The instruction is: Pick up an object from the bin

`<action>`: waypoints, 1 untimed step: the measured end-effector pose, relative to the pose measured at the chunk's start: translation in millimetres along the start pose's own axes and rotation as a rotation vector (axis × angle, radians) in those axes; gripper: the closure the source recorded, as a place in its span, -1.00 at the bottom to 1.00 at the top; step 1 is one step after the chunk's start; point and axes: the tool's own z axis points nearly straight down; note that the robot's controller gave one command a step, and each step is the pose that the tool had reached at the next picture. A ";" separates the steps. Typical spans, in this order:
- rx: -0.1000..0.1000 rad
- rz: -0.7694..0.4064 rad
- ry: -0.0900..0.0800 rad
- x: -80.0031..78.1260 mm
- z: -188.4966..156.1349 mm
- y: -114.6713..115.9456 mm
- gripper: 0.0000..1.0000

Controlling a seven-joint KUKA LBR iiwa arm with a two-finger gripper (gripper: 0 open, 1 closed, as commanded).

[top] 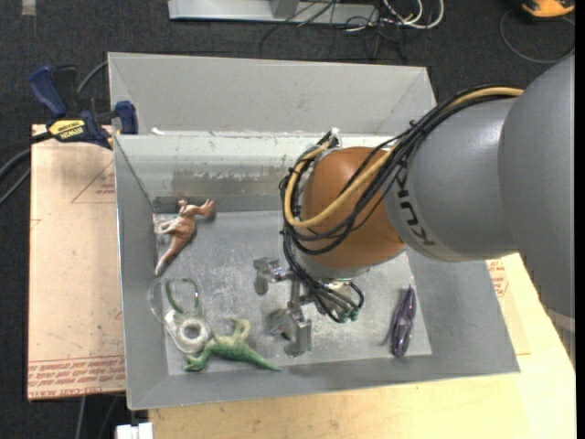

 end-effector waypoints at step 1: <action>0.000 0.000 0.000 0.0 0.0 0.0 -1.00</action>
Offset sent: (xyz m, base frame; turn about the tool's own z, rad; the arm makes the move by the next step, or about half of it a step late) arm 0.0314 0.0508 -0.0116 -0.2208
